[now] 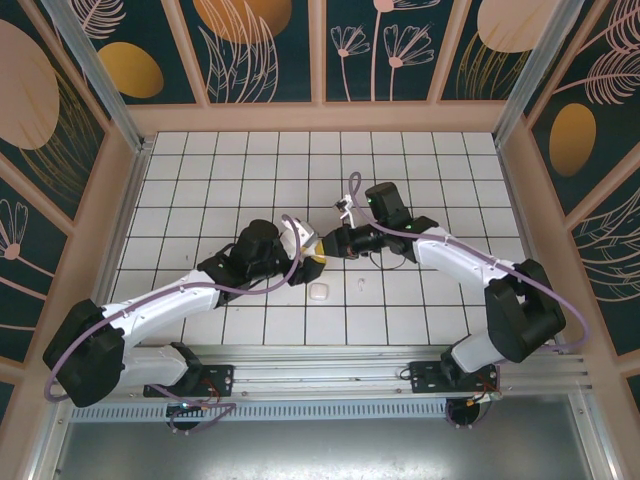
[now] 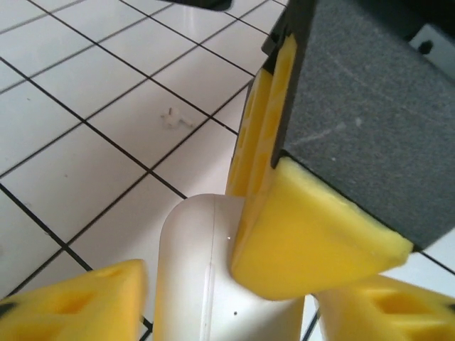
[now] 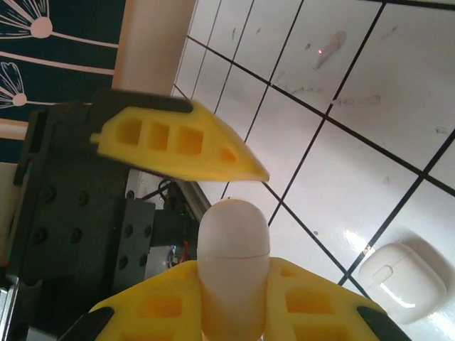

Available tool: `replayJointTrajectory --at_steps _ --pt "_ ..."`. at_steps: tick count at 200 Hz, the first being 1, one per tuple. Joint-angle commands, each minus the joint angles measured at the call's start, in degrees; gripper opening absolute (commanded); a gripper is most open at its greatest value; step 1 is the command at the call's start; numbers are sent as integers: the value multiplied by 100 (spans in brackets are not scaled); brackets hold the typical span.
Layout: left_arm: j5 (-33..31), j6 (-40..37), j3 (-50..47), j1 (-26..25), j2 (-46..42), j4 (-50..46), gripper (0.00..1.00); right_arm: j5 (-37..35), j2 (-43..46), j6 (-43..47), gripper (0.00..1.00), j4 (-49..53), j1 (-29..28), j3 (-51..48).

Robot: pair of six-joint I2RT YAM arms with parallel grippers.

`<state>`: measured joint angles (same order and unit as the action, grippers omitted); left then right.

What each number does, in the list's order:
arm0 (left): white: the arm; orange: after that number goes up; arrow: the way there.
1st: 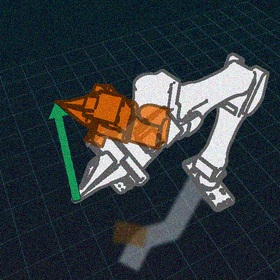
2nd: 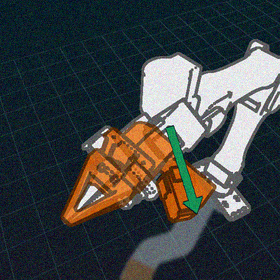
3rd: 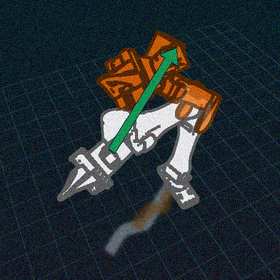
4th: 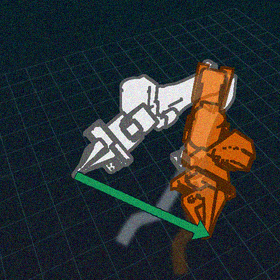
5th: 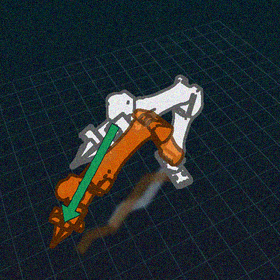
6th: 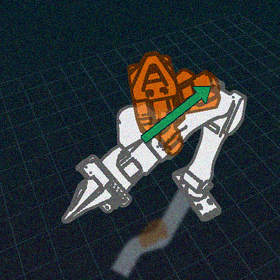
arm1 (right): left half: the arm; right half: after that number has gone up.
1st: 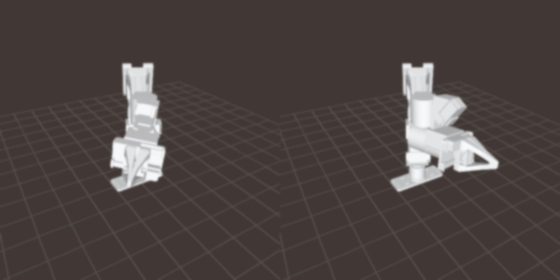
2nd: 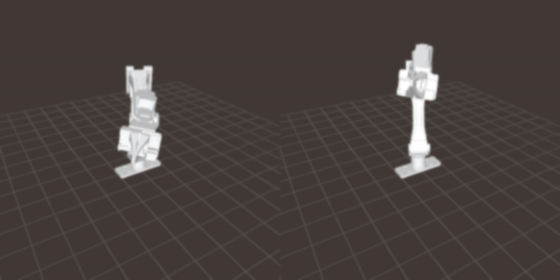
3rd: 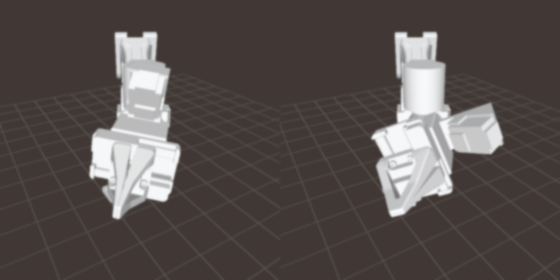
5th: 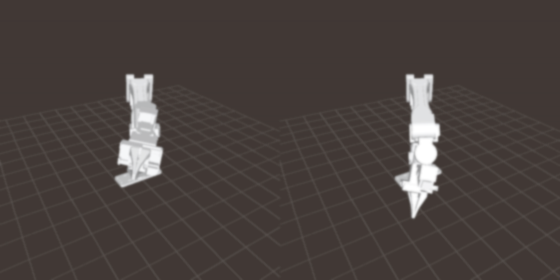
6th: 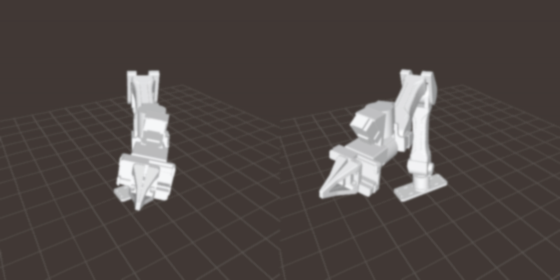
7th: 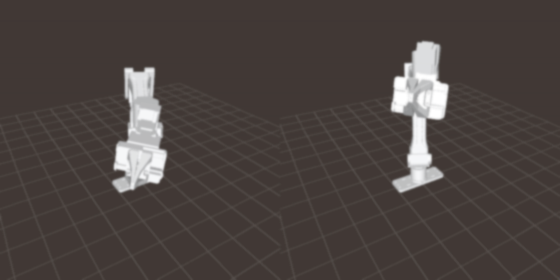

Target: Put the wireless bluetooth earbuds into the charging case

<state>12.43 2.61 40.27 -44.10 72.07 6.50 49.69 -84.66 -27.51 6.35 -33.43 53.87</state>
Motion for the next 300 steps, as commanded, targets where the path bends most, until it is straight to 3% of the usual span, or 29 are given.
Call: replayJointTrajectory --at_steps 1,20,67,78,118,144,167,186,207,262,300 --pt "-726 460 264 -29 8 86 82 191 194 -478 11 -957 96 -278" --pt "-1421 818 642 -28 91 -346 91 -28 516 -790 10 -1585 170 -539" --pt "-2934 1472 1396 -27 -25 -1275 96 -1480 1274 -1293 9 -2627 422 -1080" --pt "-3025 1569 1708 -13 -47 -1610 97 -1730 1449 -1512 9 -3135 455 -1316" --pt "-1780 1723 2121 48 -329 -1632 96 -2279 1767 -1854 6 -4388 477 -1827" --pt "-696 1813 1869 158 -589 -873 92 -2155 1801 -1851 6 -4783 464 -1845" --pt "-156 2281 1616 470 -727 -295 92 -1997 1889 -1842 6 -5109 464 -1914" --pt "721 2670 1352 744 -725 324 81 -1824 1977 -1822 6 -5351 466 -1981" --pt "1443 2983 1194 899 -639 874 79 -1662 2088 -1856 6 -5636 447 -2068" --pt "2518 4460 544 1081 -268 3147 74 -1556 2290 -1972 6 -6112 368 -2163" --pt "2870 4927 538 1079 101 3954 58 -1428 2211 -2048 7 -6286 278 -2059"
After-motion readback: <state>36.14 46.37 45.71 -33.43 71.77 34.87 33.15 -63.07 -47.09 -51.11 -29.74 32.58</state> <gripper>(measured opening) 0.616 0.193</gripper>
